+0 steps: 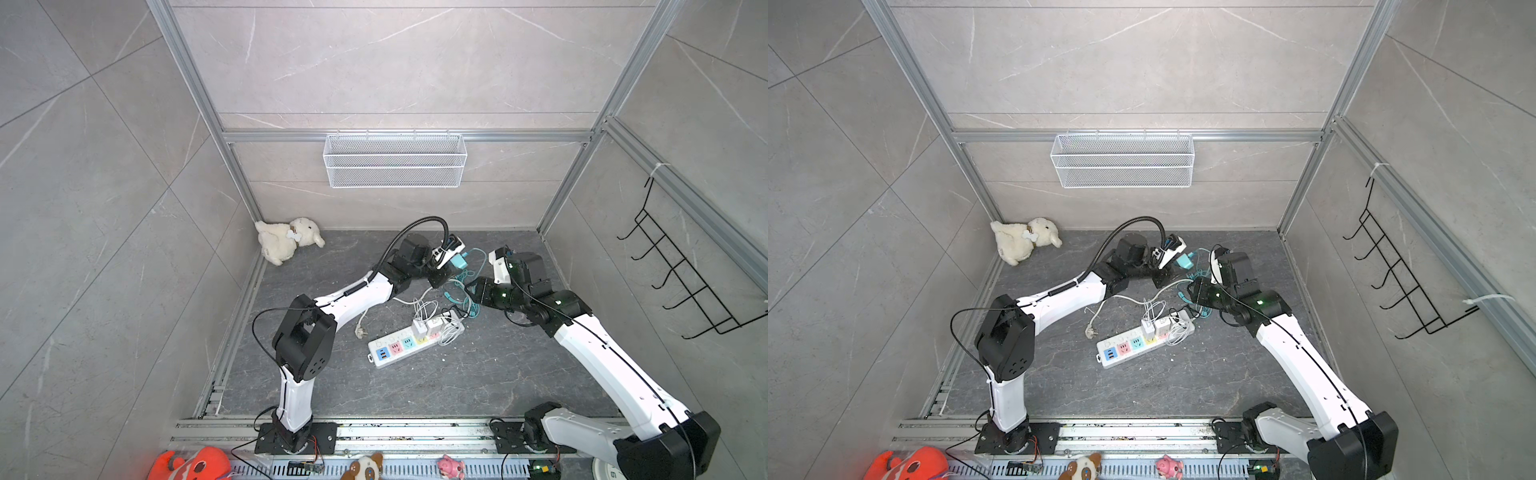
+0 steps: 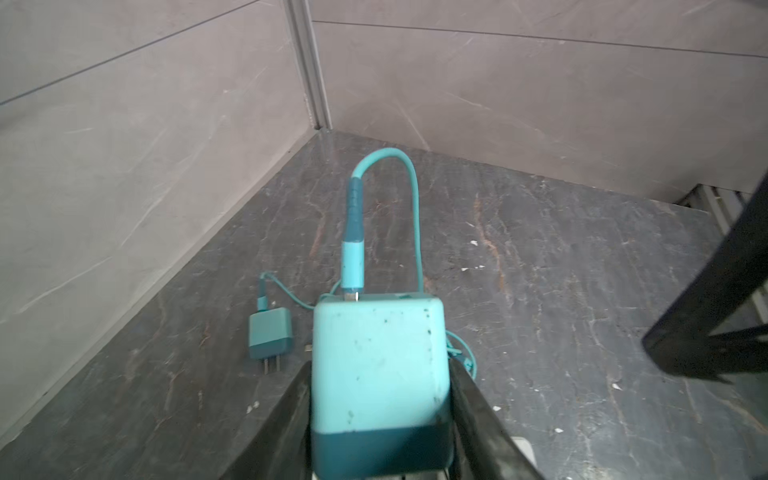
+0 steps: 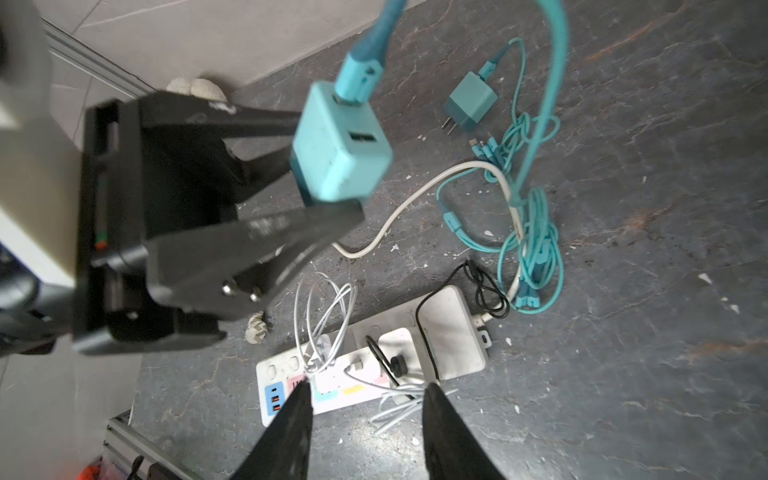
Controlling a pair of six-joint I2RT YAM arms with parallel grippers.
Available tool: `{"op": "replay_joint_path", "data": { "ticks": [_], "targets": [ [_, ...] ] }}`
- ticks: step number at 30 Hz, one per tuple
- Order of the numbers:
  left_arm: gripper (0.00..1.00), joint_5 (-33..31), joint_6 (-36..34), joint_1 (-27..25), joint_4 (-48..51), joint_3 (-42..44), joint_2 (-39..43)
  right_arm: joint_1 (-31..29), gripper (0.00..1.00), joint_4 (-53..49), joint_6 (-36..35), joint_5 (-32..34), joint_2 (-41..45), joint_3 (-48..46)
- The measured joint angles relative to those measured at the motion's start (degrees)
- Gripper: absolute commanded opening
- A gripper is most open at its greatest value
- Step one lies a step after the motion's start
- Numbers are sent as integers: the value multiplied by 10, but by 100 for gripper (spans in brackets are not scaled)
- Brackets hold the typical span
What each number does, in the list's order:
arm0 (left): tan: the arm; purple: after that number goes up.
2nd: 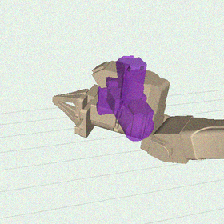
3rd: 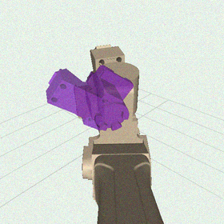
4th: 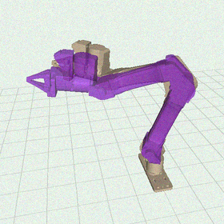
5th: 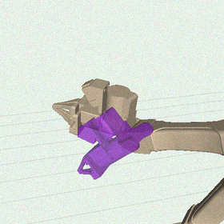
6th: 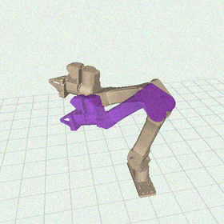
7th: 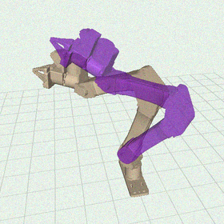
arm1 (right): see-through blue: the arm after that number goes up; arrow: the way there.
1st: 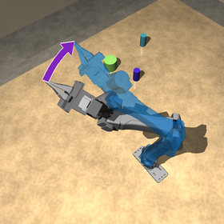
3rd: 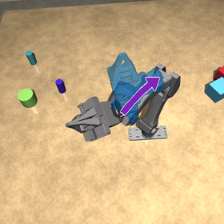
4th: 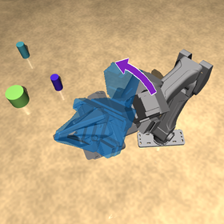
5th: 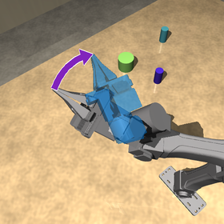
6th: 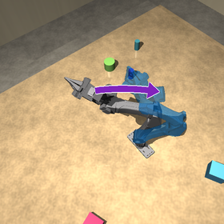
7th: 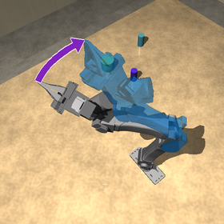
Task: Insert the plug
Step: 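Lift the teal charger with the left gripper while the right gripper approaches it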
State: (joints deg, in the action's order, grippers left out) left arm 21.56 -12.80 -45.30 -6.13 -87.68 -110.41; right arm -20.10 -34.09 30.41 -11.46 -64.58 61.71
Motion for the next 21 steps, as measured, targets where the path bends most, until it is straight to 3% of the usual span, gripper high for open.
{"op": "replay_joint_path", "data": {
  "ticks": [8, 14, 21],
  "targets": [
    [36, -8, 11, -43, -27, 58, 22, 4, 45, 5, 25, 5, 79, -56],
    [36, -26, 15, -49, -38, 85, 57, 16, 46, 5, 33, 7, 89, -56],
    [34, -33, 3, -49, 15, -1, 67, 18, 46, -14, 33, 9, 144, -41]
  ]
}}
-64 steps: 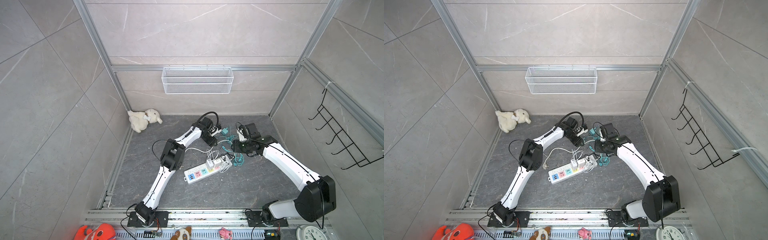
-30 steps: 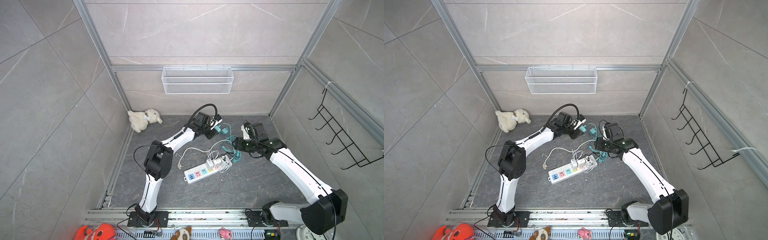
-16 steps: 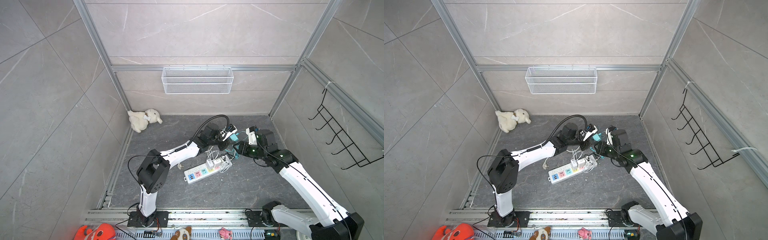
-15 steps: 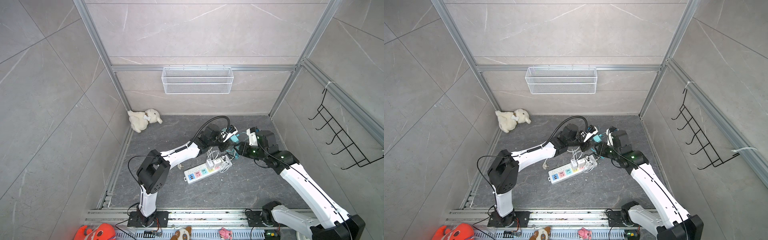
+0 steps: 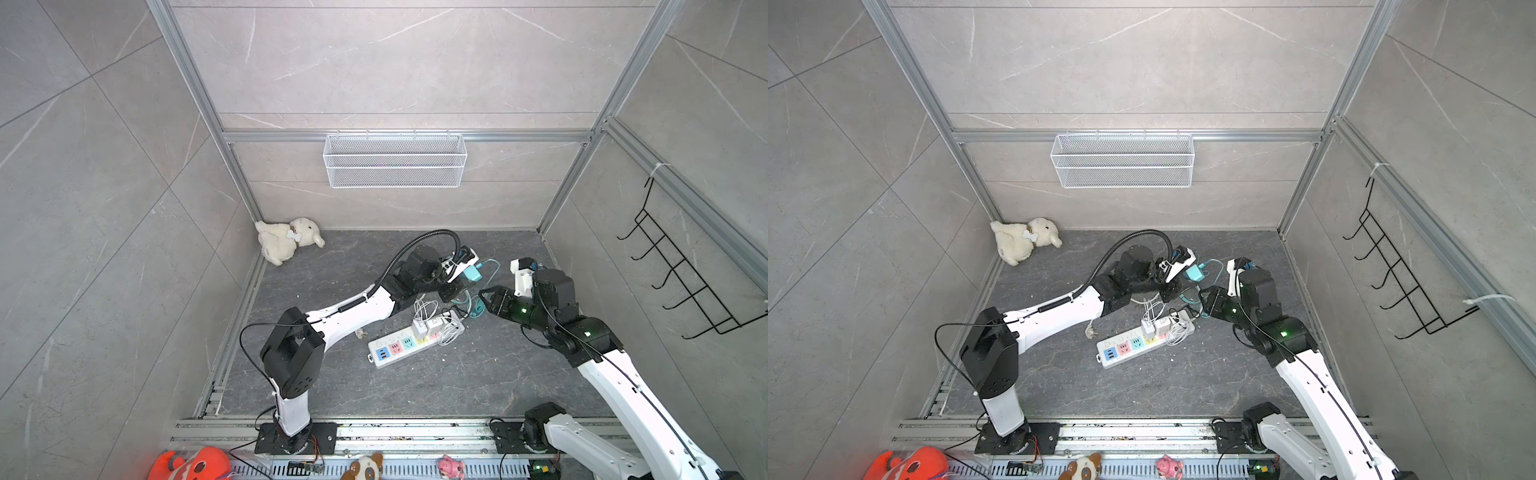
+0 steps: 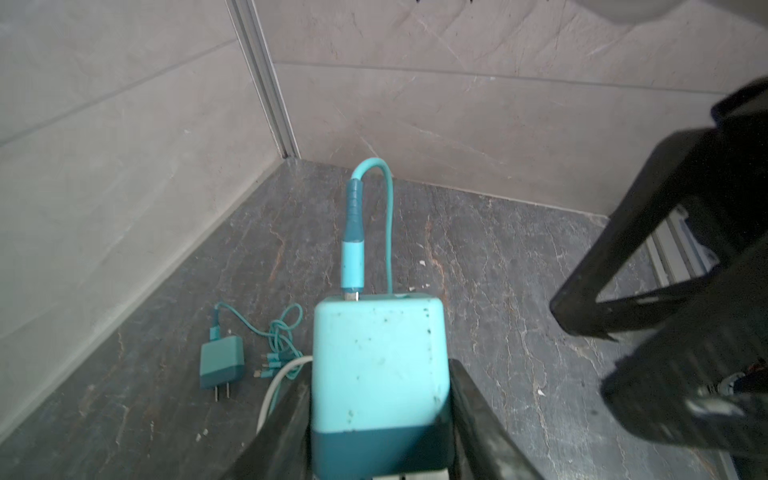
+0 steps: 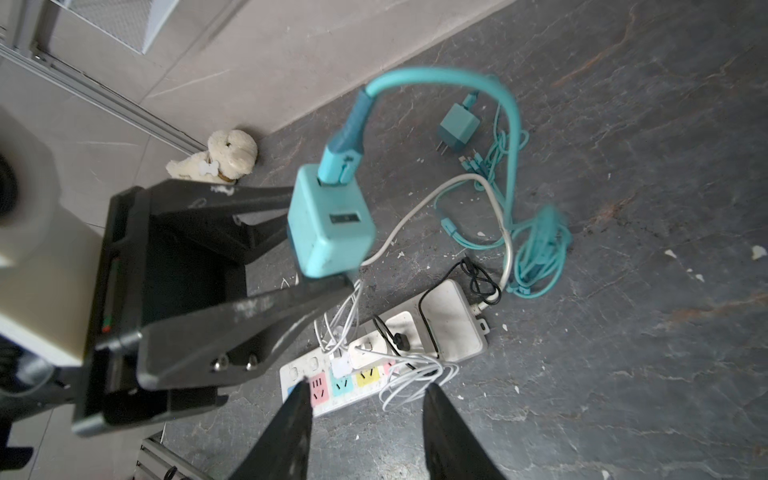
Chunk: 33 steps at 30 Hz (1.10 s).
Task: Insert the plug
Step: 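Lift the teal charger with the left gripper while the right gripper approaches it, then close the right gripper on the teal charger held by the left gripper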
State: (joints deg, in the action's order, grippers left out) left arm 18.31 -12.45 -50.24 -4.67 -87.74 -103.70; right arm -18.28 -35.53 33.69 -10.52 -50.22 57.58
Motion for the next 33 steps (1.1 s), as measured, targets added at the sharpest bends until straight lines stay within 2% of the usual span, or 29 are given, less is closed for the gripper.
{"op": "replay_joint_path", "data": {
  "ticks": [7, 13, 20, 25, 33],
  "targets": [
    [34, 14, -1, -3, 1, -87, 1, 0, 47, -31, 0, 0, 69, 21],
    [34, 15, 3, -20, 0, -99, -7, 0, 48, -55, 0, 3, 102, 24],
    [34, 12, 14, -35, -38, -17, -8, 0, 48, -67, -1, 13, 100, 25],
    [33, 7, 16, -36, -71, 63, 1, 0, 48, -63, -2, 10, 63, 47],
    [31, -4, 16, -36, -108, 98, 34, 2, 47, -48, -2, -27, -19, 59]
  ]
}}
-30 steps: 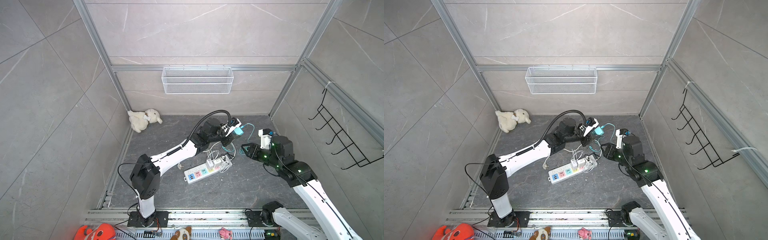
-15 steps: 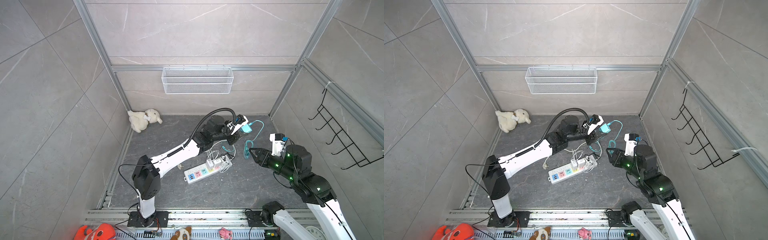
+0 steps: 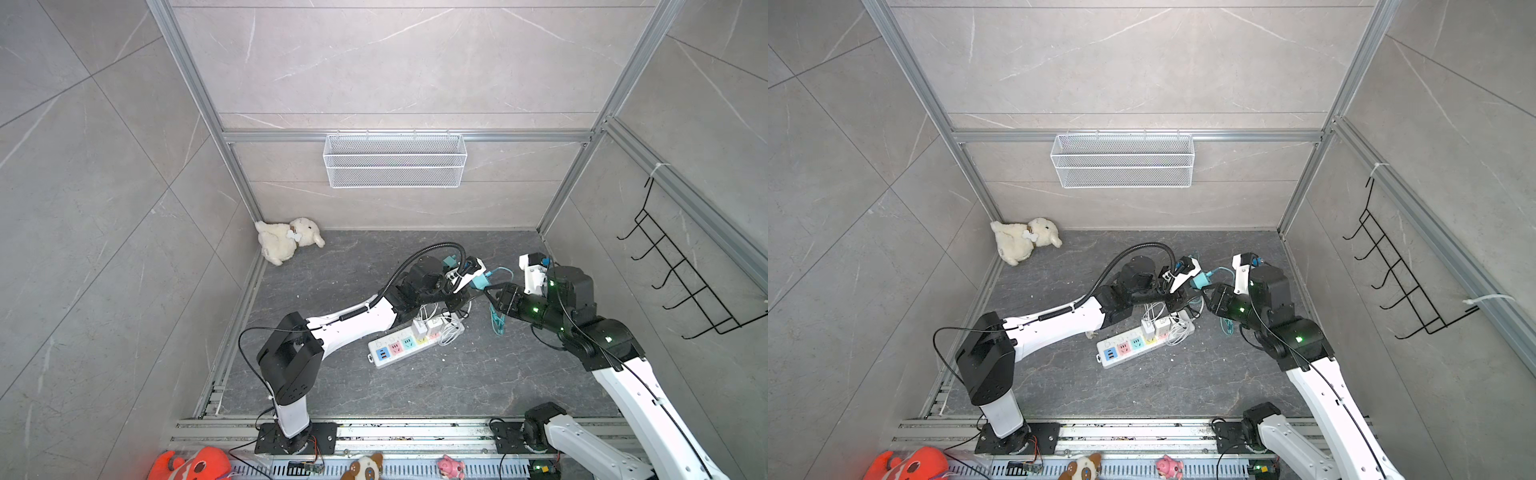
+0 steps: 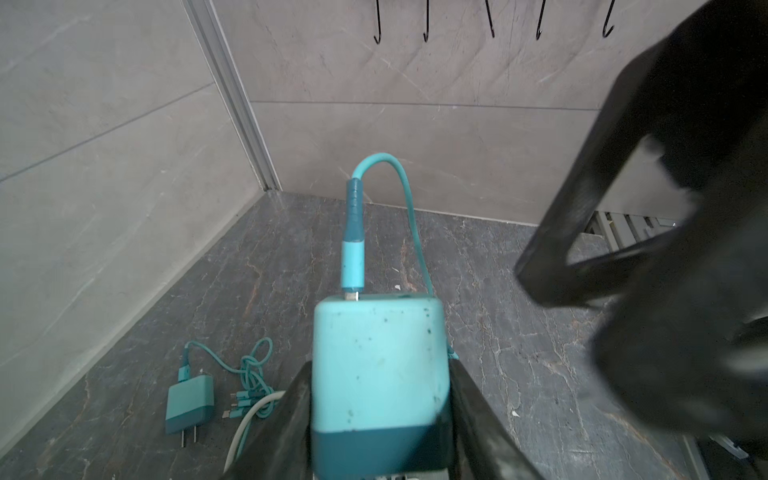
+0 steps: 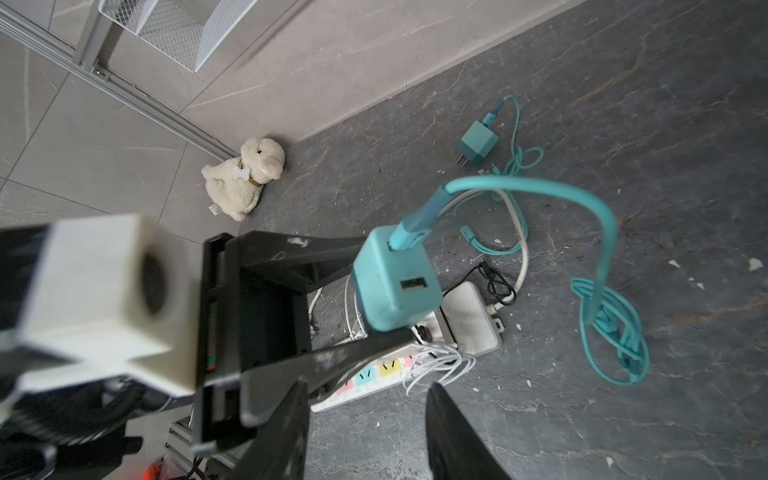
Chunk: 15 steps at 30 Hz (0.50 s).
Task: Insert the plug
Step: 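Close the right gripper on the teal charger held by the left gripper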
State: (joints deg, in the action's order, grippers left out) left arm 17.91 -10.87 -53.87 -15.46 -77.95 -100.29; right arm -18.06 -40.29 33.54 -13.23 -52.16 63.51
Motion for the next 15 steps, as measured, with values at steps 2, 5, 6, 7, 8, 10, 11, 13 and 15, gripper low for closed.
{"op": "replay_joint_path", "data": {
  "ticks": [2, 5, 6, 7, 8, 10, 11, 13, 15],
  "targets": [
    [31, -5, 0, 0, -8, 4, 13, 0, 47, 0, 0, -5, -8, 0],
    [31, -9, -1, 1, -17, 8, 24, 2, 47, 1, -1, -12, -11, 6],
    [31, -10, -1, 1, -19, 9, 26, 2, 47, 2, -1, -15, -13, 9],
    [31, -13, -1, 1, -21, 10, 28, 3, 47, 2, -1, -19, -17, 13],
    [31, -14, -1, 1, -23, 13, 30, 5, 47, 3, -1, -24, -21, 17],
    [31, -19, -1, 3, -26, 18, 33, 10, 46, 6, -1, -36, -30, 21],
    [31, -22, -1, 4, -27, 21, 34, 12, 46, 8, -1, -42, -34, 22],
    [31, -28, -1, 5, -29, 26, 35, 18, 46, 12, -2, -54, -43, 23],
    [31, -29, -1, 5, -29, 31, 35, 24, 46, 18, -3, -66, -49, 23]
  ]
}}
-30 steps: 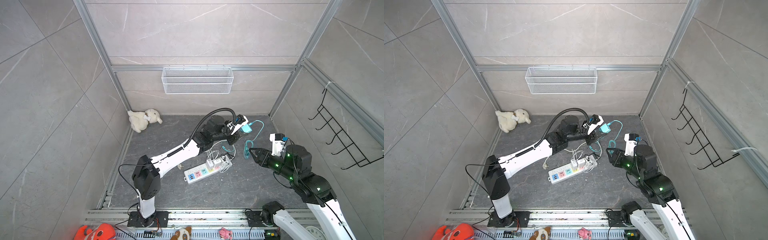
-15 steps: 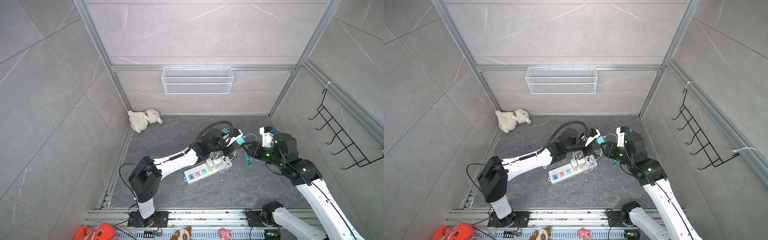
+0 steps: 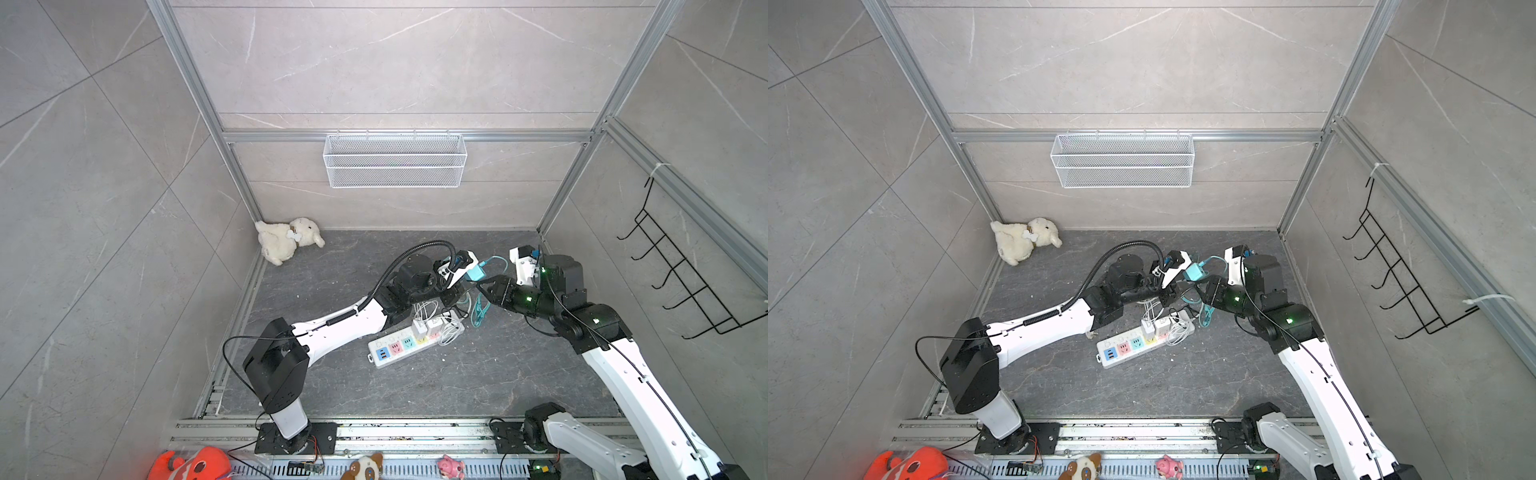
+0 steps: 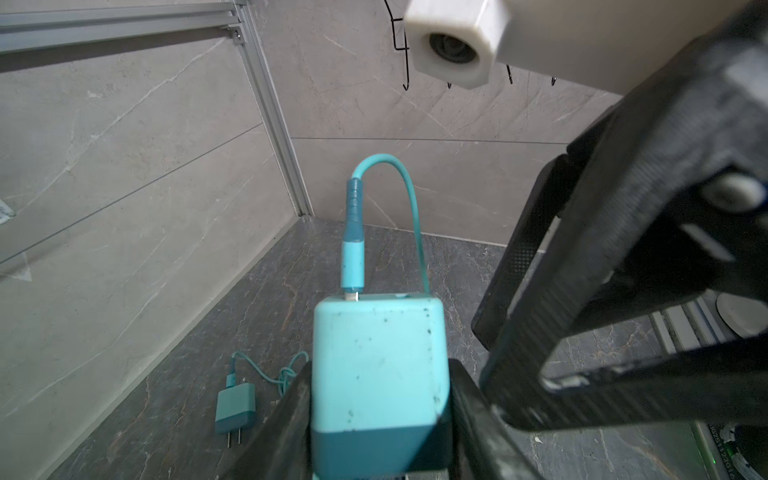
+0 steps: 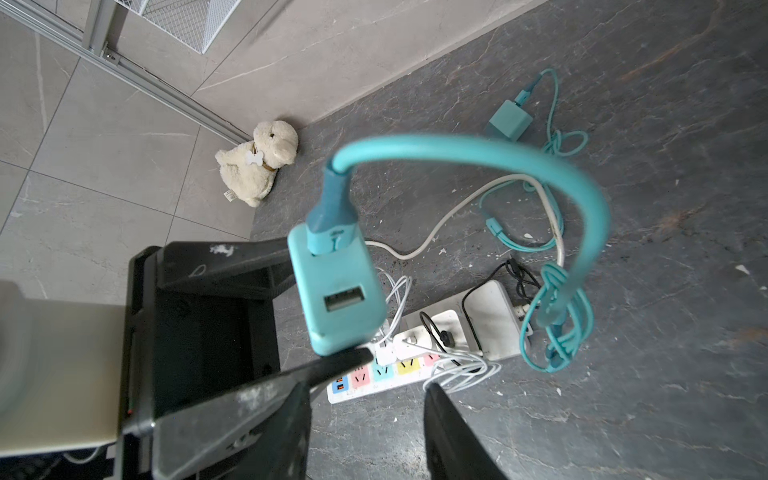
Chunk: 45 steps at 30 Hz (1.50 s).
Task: Insert the plug
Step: 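Close the right gripper on the teal charger held by the left gripper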
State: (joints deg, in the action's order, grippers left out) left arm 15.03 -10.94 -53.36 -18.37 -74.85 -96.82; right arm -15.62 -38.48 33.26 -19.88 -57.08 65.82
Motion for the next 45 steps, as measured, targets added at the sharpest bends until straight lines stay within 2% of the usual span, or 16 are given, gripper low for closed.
{"op": "replay_joint_path", "data": {
  "ticks": [13, 24, 28, 35, 39, 43, 45],
  "targets": [
    [30, 0, 0, -3, 0, 8, 10, 34, 46, 56, 0, -80, -19, 0],
    [30, 4, 1, -3, 1, 12, 13, 41, 42, 72, -22, -107, -39, 0],
    [31, 5, 3, -3, -1, 12, 14, 45, 37, 79, -24, -119, -43, -2],
    [31, 7, 5, -2, -1, 12, 14, 48, 34, 91, -24, -136, -47, -10],
    [31, 18, 15, 2, -1, 12, 14, 49, 24, 96, -31, -141, -47, -11],
    [40, 22, 19, 4, -1, 10, 14, 50, 14, 99, -33, -143, -47, -11],
    [53, 22, 21, 4, -1, 10, 14, 50, 11, 100, -34, -143, -47, -11]
  ]
}}
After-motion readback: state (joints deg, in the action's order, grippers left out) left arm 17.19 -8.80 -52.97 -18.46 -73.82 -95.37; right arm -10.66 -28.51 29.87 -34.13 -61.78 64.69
